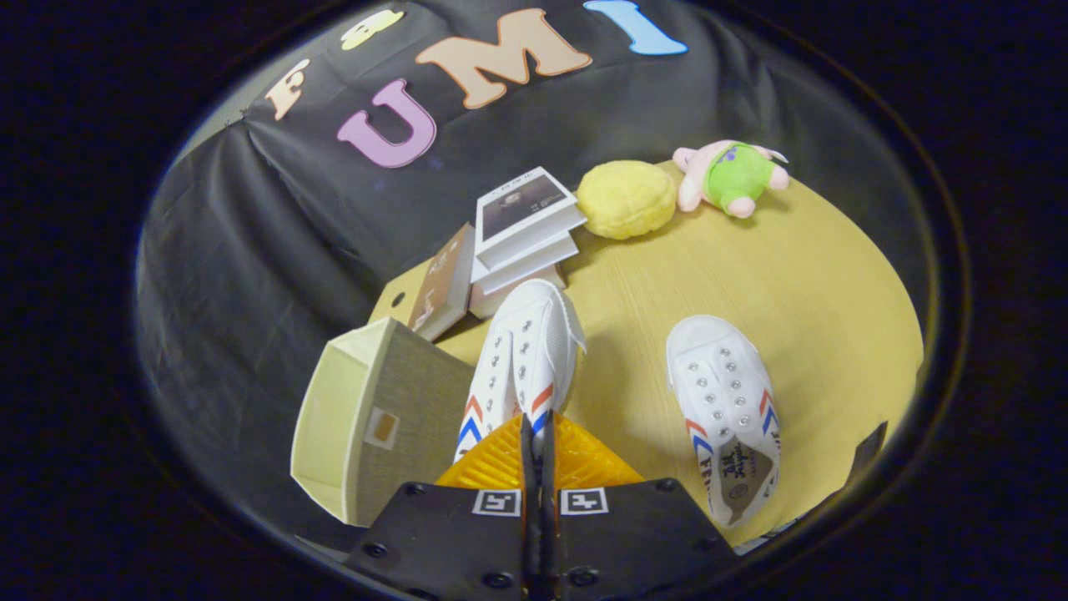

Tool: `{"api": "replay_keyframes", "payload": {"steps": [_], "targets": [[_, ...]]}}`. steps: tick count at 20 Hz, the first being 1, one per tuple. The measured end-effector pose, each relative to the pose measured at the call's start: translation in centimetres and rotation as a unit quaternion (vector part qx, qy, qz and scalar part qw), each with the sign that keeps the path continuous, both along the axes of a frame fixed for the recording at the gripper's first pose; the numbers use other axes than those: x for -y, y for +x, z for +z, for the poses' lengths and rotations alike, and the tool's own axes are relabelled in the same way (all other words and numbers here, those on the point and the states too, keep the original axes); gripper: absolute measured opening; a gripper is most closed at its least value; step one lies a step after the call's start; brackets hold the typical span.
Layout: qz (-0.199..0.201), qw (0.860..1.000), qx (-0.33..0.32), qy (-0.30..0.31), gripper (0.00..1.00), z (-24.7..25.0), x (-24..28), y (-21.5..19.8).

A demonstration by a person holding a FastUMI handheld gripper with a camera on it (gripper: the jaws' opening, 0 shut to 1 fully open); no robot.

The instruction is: Open the storage box then place both shoes into the box .Put the left shoe in first, then the right shoe, with the right side of both shoes facing outward in a uniform manner.

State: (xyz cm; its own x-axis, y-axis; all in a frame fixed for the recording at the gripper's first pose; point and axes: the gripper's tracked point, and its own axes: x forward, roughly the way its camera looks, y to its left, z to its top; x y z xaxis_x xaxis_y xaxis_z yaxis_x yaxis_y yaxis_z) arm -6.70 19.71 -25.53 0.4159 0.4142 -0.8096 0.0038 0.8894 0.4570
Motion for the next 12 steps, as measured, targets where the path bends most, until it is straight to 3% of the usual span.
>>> {"api": "replay_keyframes", "payload": {"steps": [12], "targets": [[0.01, 0.997, 0.05, 0.065, 0.03, 9.9, -9.6, 1.0]]}}
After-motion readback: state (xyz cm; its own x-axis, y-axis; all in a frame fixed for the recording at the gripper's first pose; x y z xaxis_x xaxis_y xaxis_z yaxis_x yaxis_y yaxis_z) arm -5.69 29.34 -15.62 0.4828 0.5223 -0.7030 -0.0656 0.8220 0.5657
